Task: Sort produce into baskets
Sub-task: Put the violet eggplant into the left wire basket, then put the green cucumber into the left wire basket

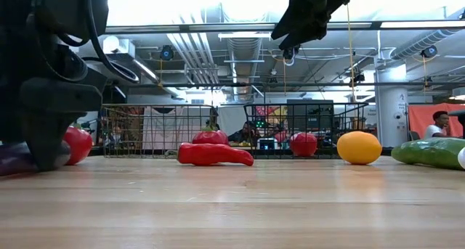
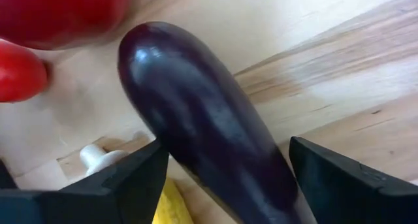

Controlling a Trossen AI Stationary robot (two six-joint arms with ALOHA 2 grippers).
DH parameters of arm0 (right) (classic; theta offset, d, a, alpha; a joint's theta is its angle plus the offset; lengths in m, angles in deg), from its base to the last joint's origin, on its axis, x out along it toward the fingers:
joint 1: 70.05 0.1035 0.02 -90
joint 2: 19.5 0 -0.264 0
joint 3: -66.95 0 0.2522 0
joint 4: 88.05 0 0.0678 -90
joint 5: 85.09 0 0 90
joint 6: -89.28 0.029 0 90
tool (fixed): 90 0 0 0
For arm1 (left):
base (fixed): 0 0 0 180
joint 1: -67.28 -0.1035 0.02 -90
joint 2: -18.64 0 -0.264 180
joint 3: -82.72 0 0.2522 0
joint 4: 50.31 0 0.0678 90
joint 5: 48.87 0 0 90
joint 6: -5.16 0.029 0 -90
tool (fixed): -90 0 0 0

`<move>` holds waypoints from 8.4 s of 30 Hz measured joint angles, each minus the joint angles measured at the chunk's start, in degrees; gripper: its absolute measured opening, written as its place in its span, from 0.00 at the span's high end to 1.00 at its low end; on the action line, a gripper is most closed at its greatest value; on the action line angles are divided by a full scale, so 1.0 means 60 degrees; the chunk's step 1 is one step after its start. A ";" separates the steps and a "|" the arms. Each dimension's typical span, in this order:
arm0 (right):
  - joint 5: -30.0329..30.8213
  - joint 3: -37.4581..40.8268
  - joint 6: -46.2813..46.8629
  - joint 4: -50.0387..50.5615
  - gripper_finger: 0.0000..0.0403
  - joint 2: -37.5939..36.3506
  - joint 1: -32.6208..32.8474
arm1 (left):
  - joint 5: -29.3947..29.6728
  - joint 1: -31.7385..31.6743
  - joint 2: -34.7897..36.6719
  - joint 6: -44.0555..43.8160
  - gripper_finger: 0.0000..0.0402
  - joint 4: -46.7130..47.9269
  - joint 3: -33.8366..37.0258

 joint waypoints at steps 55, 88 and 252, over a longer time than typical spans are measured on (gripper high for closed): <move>-0.0003 0.0241 0.0474 0.0004 0.14 0.0000 0.0000 | 0.2671 -0.7235 0.3318 1.6925 0.61 0.1657 -0.5577; 0.0005 0.0638 0.0931 0.0000 0.14 -0.0004 -0.0004 | 0.0066 -1.1242 -0.0867 2.3708 0.61 0.1058 -0.5508; -0.2479 0.0975 0.7484 0.2106 0.14 0.0000 0.1123 | -0.1447 -0.2673 0.0481 1.4905 0.49 -1.6524 0.1951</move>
